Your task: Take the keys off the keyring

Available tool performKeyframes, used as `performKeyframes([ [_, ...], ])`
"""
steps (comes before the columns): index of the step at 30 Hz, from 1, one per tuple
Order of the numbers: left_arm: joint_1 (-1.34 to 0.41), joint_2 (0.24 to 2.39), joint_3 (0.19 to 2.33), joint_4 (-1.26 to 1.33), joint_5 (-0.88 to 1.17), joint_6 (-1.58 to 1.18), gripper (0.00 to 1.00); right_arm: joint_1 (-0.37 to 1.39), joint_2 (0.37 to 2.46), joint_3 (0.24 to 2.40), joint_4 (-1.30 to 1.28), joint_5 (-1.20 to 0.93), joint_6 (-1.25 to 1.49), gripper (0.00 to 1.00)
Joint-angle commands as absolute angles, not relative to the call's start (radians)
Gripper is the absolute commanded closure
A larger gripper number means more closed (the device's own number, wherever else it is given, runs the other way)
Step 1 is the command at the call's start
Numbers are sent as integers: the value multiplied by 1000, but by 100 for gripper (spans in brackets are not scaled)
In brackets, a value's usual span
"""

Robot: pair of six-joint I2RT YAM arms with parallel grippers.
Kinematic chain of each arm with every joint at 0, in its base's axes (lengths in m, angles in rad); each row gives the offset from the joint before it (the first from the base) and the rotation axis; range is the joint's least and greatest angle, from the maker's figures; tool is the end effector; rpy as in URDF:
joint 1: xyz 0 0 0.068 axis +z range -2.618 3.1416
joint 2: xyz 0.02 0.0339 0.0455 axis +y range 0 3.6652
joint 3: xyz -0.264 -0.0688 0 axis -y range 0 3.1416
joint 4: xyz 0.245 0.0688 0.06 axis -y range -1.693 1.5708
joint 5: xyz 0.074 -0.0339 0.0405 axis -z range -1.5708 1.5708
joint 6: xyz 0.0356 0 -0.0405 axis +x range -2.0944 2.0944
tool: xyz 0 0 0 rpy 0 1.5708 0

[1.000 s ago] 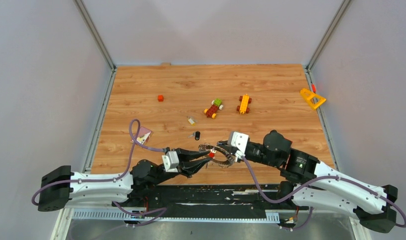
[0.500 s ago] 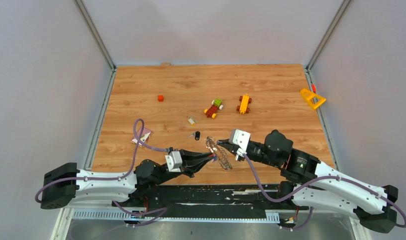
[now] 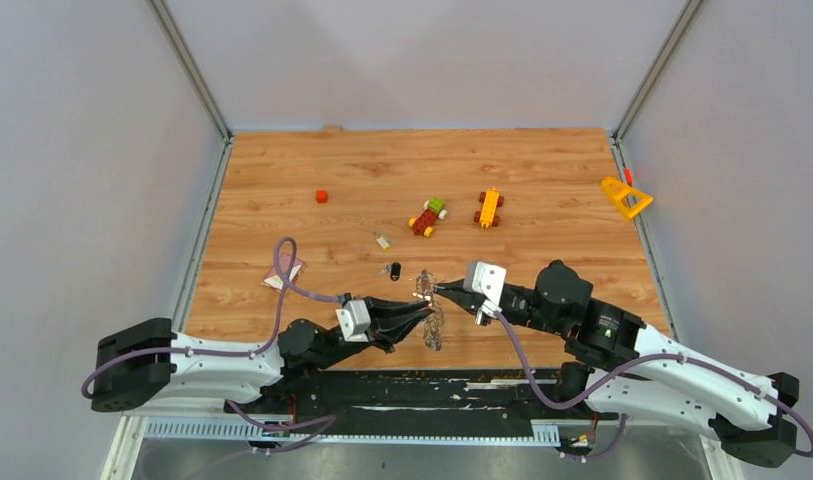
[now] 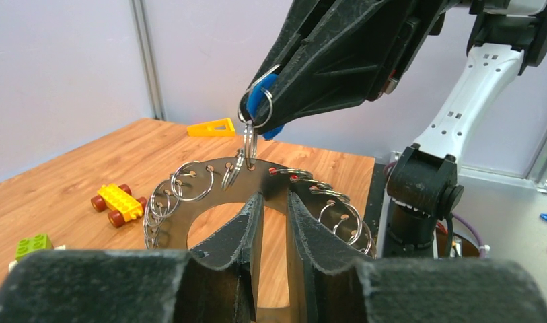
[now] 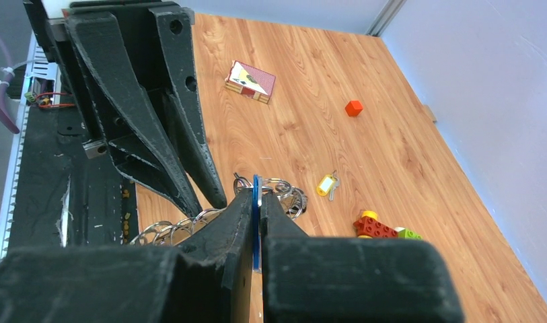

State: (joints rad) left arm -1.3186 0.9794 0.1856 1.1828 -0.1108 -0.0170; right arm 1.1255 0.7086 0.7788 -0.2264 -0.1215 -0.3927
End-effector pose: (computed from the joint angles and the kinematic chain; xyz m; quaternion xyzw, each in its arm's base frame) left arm 0.0509 -0.1816 0.2415 0.3004 0.4704 -0.4892 0.6702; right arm 0.0684 0.1532 0.3453 -0.5508 0.5233 0.2754 0.5890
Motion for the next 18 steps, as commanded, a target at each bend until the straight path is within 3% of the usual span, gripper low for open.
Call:
performKeyframes([
  [1, -1315, 1001, 192, 1287, -142, -1, 74, 1132, 676, 817, -147, -159, -379, 100],
  [18, -1315, 1034, 192, 1360, -114, 23, 66, 1134, 684, 807, -138, -195, -381, 100],
])
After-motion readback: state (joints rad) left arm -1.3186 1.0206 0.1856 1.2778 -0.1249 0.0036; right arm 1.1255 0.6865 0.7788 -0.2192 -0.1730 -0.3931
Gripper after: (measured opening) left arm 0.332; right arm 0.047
